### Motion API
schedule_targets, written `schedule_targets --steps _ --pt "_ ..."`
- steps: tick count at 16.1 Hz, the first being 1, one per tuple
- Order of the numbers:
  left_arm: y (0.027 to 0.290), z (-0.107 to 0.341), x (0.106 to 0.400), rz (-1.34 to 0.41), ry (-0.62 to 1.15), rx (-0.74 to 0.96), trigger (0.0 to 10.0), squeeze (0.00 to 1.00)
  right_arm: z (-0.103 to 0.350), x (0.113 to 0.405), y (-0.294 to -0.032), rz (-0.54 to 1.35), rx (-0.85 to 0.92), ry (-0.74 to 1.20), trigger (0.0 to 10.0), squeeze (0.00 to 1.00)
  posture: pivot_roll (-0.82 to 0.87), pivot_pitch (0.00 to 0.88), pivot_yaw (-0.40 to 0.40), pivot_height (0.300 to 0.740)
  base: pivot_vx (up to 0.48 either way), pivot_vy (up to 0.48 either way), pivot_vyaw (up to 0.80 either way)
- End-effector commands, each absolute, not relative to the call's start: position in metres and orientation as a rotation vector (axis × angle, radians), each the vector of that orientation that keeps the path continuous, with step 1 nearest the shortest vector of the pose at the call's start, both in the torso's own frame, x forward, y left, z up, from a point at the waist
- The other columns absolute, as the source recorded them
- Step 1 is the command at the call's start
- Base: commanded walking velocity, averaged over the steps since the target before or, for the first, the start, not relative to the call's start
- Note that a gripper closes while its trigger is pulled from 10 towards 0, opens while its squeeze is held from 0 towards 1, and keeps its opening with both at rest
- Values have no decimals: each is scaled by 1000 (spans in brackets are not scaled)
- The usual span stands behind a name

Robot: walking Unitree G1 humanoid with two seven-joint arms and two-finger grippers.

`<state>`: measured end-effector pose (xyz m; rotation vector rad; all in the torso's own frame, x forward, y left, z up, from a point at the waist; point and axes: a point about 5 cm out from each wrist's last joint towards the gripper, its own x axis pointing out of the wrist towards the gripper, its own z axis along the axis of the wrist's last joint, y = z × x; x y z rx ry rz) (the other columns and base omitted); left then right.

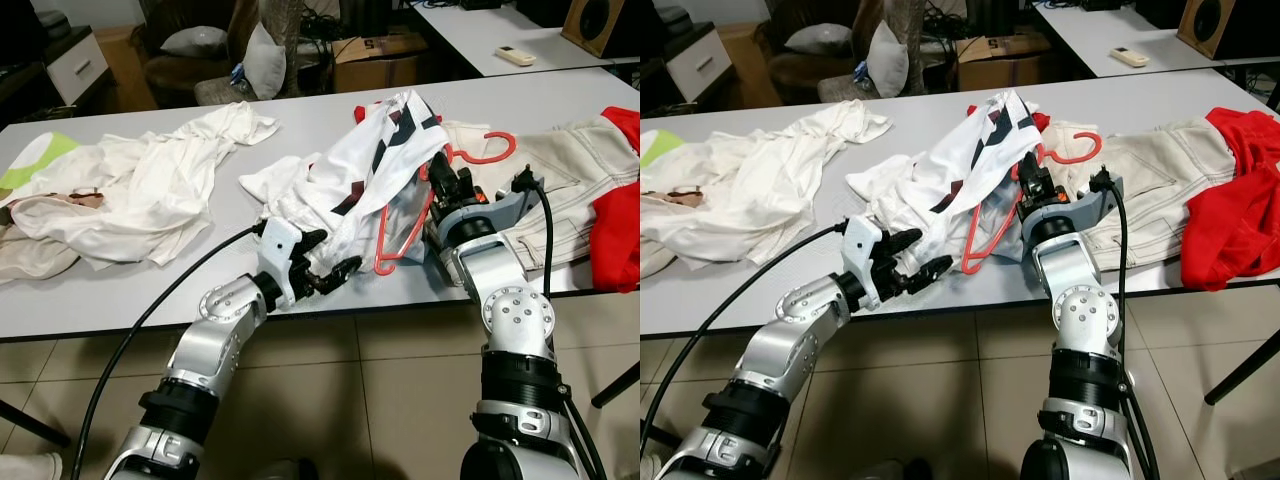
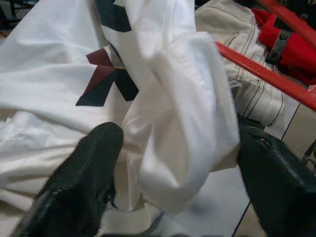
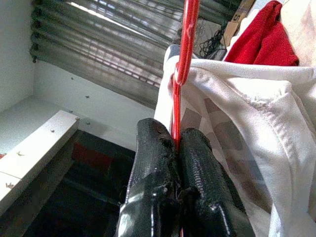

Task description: Hang hanger

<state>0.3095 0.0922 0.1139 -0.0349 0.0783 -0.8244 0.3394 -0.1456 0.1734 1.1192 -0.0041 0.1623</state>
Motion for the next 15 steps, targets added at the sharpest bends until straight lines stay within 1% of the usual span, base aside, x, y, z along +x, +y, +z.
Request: schedule_targets --steps 1,6,15 --pt "94 118 312 -826 64 -14 0 0 180 338 -145 175 1126 -28 10000 0 -112 0 153 740 0 0 0" --pt "92 116 313 -847 58 -7 0 0 179 338 -145 171 1131 -30 10000 0 -117 0 159 740 0 0 0" --pt "95 116 310 -878 52 -19 0 0 178 339 -145 158 1146 -24 10000 0 -106 0 152 740 0 0 0"
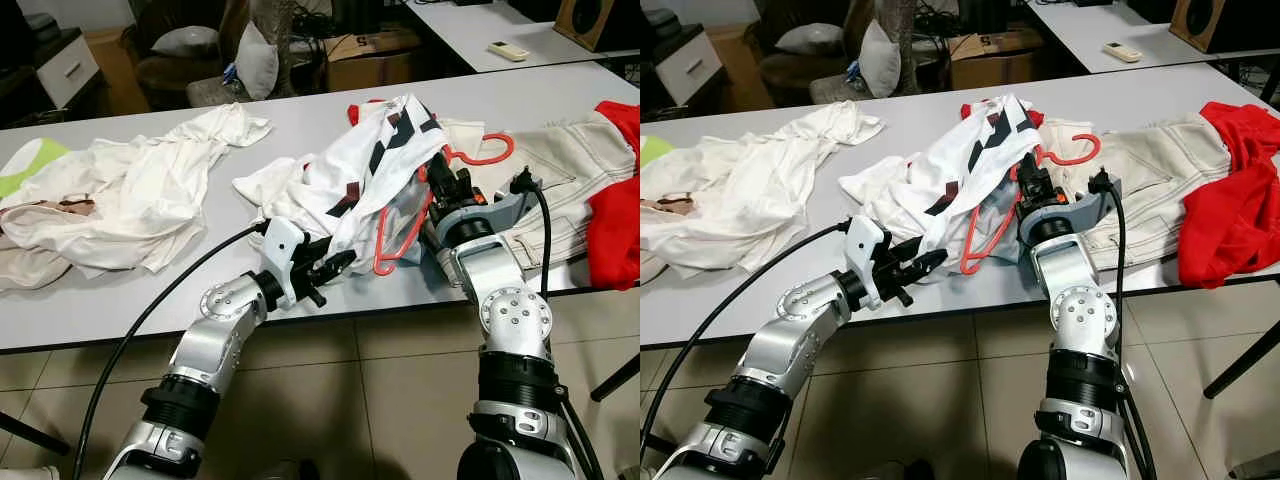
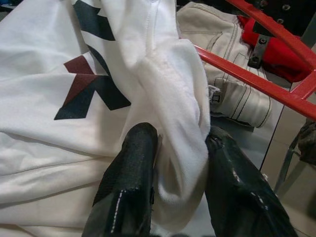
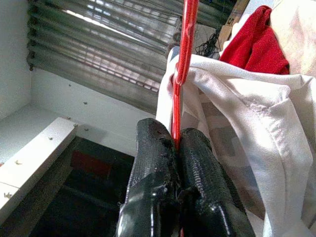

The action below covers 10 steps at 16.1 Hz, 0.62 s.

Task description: Hang hanger

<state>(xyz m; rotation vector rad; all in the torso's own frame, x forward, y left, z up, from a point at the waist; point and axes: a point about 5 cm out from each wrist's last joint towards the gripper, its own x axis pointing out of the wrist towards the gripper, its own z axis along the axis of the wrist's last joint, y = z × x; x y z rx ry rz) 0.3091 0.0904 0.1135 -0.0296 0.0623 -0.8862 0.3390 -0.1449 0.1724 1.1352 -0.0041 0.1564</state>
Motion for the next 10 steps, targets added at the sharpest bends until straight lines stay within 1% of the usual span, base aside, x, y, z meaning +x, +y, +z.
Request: schedule_targets --steps 1,6,8,10 --pt "96 117 310 -881 50 -20 0 0 178 339 -145 158 1148 -24 10000 0 -106 0 152 740 0 0 0" --pt "97 119 306 -933 45 -3 0 0 178 341 -145 149 1148 -26 10000 0 -104 0 155 740 0 0 0" --pt "97 129 292 -1067 31 0 0 0 175 344 -145 115 1147 -28 10000 0 -89 0 165 740 0 0 0" --pt "96 142 280 -1164 27 -25 0 0 171 353 -141 81 1180 -28 10000 0 -69 0 171 740 0 0 0"
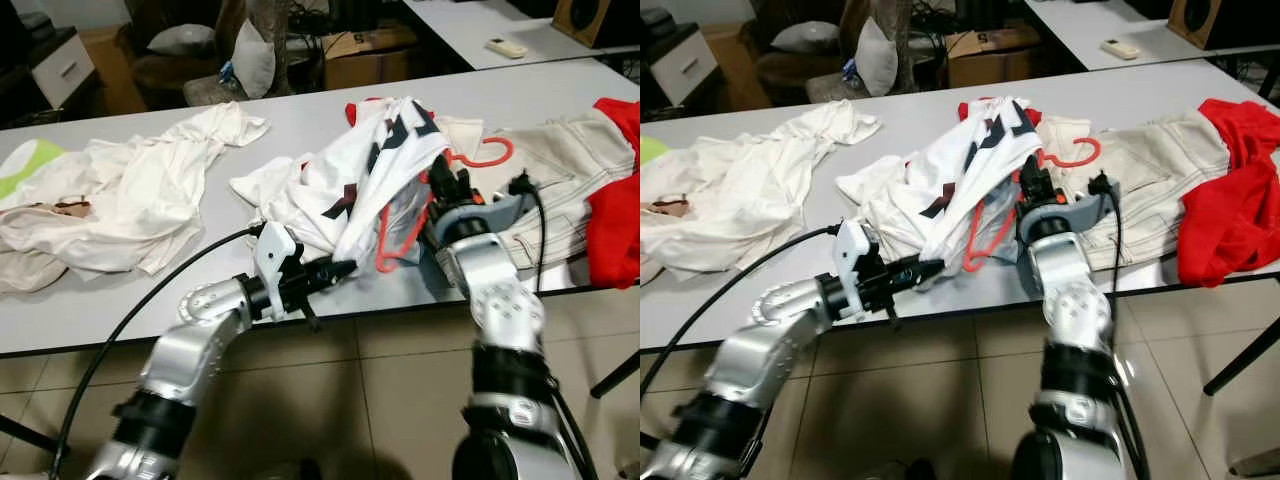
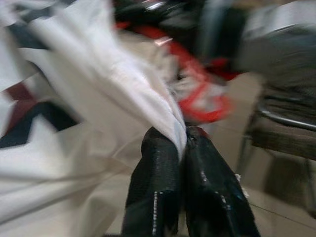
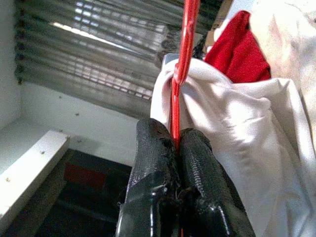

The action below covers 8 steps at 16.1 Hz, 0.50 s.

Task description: Hang hanger

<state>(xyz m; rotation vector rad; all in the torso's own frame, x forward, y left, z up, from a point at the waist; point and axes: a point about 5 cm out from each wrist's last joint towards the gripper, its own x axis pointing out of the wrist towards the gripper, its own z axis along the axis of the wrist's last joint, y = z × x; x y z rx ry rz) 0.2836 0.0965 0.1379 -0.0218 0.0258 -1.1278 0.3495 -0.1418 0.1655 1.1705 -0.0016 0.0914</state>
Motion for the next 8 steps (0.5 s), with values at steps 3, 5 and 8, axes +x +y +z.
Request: schedule_targets --steps 3,5,8 --pt "92 151 272 -1244 35 -10 0 0 173 360 -133 81 1249 -34 10000 0 -43 0 179 740 0 0 0" --pt "88 157 269 -1264 44 -5 0 0 177 363 -125 109 1298 -40 10000 0 -28 0 179 740 0 0 0" --pt "73 153 262 -1288 81 28 0 0 177 368 -117 98 1439 -50 10000 0 -22 0 180 740 0 0 0"
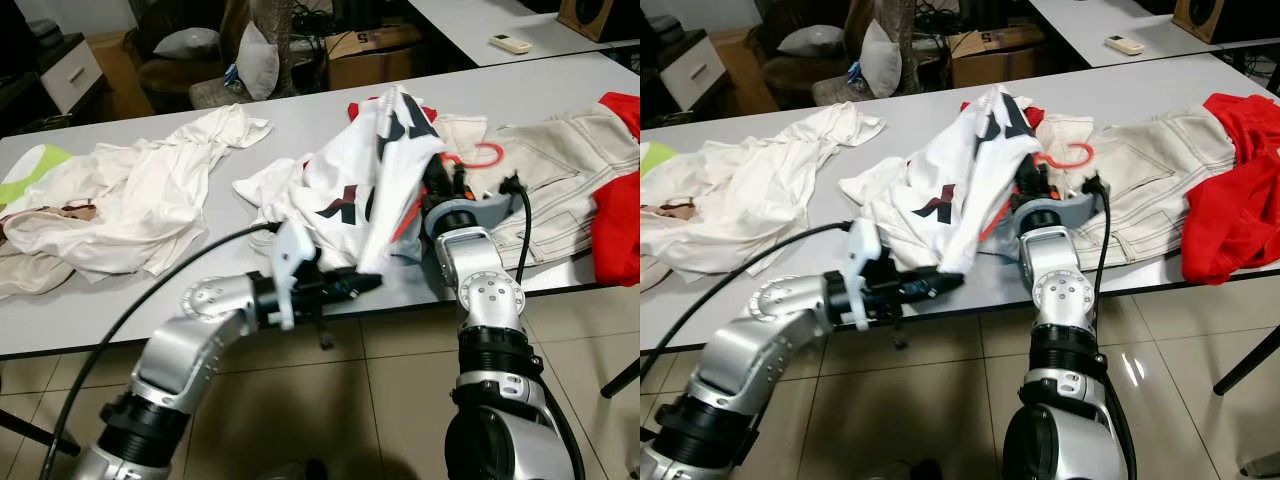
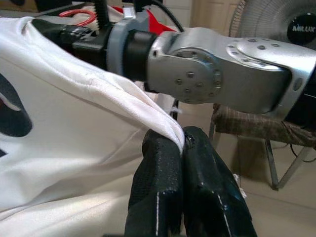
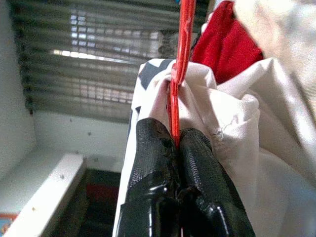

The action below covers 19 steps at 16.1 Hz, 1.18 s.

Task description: Hang hanger

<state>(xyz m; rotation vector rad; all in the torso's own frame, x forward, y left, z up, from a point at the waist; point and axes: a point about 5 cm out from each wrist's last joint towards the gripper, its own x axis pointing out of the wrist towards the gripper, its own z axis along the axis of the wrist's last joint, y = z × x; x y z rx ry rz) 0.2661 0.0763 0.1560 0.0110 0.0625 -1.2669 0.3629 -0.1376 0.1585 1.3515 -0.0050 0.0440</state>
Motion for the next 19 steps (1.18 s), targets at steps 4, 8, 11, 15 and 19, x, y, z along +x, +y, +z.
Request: schedule_targets --steps 4,8,11,15,19 --pt "57 153 267 -1218 44 118 0 0 182 374 -112 100 1539 -46 10000 0 -25 0 180 740 0 0 0" --pt "59 156 277 -1121 -1 152 0 0 183 375 -102 159 1536 -1 10000 0 -24 0 168 740 0 0 0" --pt "30 145 267 -1212 -20 326 471 0 180 376 -88 164 1545 51 10000 0 -29 0 161 740 0 0 0" --pt "51 130 285 -1040 -67 674 10000 0 188 377 -85 210 1586 51 10000 0 -32 0 159 740 0 0 0" --pt "85 126 298 -837 -97 753 10000 1000 193 378 -88 233 1604 39 10000 0 -27 0 144 740 0 0 0"
